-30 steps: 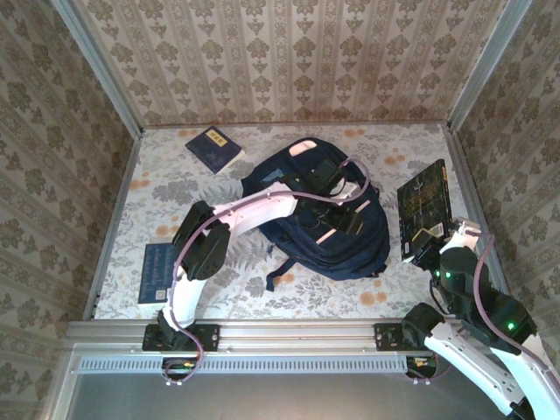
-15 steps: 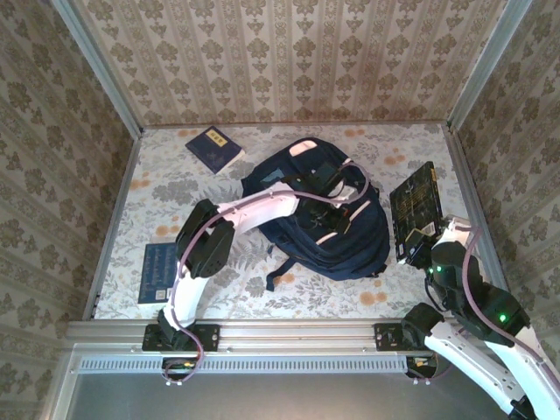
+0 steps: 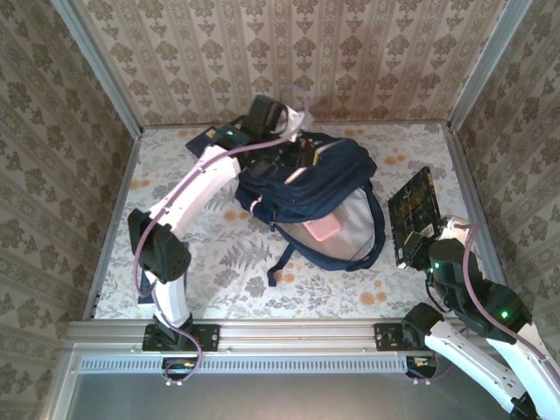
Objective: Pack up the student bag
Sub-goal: Open the student bag at the center of the table, then place the book in the student bag.
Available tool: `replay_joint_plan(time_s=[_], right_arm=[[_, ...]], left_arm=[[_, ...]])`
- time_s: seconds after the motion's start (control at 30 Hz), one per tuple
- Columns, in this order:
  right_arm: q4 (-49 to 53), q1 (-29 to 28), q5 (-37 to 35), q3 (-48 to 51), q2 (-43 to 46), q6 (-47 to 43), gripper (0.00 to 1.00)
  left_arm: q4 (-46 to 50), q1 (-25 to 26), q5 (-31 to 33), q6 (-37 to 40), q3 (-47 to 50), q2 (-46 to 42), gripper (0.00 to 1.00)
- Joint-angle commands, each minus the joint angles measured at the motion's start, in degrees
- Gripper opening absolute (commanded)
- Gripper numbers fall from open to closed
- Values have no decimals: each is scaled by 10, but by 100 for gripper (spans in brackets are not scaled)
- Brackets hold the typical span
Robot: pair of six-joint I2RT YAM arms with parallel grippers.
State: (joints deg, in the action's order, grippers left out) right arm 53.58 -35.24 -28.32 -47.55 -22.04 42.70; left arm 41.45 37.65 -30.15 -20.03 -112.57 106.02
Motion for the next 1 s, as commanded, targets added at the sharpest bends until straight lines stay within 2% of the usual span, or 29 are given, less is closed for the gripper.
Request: replay_joint_plan(time_s=[0.0,0.17,0.37,0.47,0.57,0.63,0.83,0.97], right_arm=[[-95,2,108,30,-12,39,0],[-256,14,244,76,-66,90,0],[-512,99,429,138,-178,202,0],[-602,114,450,149,-248,228,0],[-646,114,444,141,-317,230,0],[-640,114,428,122,-343,220,0],[-364,114,281,30,-308,129,0],[-296,118,280,32,-241,110,0]], left_arm=[[-10,-3,-55,9,-45,-6,0],[-4,-11,-86,7,-79,4,0],[-7,-19,-105,0,-90,10,0],[-10,-20,-111,-2,-86,12,0],[-15,-20,-118,-4,-82,12,0],[-16,-22,-120,-5,-80,13,0],[-32,-43,-136,-25,-79,9,0],[-55,-59,-152,-47,-76,6,0]])
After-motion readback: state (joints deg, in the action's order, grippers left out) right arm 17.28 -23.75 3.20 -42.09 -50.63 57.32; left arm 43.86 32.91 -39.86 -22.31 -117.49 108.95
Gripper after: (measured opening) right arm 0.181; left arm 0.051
